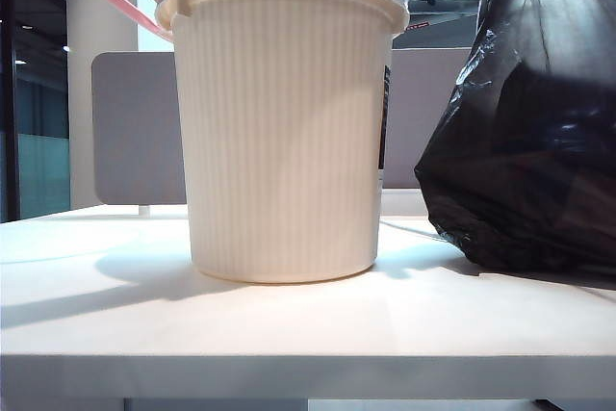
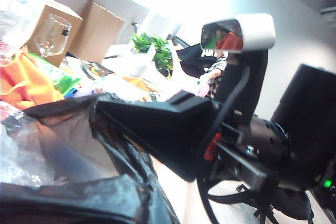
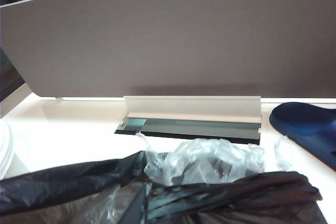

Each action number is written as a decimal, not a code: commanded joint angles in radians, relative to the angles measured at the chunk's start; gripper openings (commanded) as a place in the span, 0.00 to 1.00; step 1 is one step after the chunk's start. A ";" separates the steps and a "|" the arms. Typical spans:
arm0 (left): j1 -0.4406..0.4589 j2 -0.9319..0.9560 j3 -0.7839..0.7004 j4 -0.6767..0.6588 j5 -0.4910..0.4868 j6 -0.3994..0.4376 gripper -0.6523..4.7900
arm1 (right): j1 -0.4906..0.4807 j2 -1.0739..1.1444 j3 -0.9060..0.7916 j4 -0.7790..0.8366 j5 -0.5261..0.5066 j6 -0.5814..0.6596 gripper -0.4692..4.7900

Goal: Open the ring lid of the trash can, pull out the black garbage bag inside, and place it on the table.

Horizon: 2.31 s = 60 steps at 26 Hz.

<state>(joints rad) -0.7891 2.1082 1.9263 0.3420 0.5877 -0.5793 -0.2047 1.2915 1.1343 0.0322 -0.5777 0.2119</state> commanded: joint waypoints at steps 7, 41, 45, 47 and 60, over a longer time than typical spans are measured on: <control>-0.002 0.000 0.004 -0.048 -0.013 0.057 0.11 | 0.039 -0.004 -0.047 0.051 -0.007 -0.003 0.08; -0.002 -0.031 0.005 -0.171 -0.005 0.154 0.70 | 0.035 -0.016 -0.049 0.000 -0.052 -0.007 0.35; -0.002 -0.051 0.005 -0.174 -0.012 0.162 0.77 | 0.035 -0.029 -0.049 -0.003 -0.051 -0.007 0.40; -0.002 -0.059 0.005 -0.180 -0.012 0.162 0.77 | 0.035 -0.033 -0.049 -0.006 -0.050 -0.006 0.43; -0.003 -0.094 0.005 -0.383 -0.094 0.161 0.87 | 0.035 -0.070 -0.050 -0.053 -0.045 -0.007 0.43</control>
<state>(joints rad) -0.7898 2.0296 1.9263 -0.0170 0.5083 -0.4191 -0.1692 1.2350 1.0821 -0.0250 -0.6228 0.2081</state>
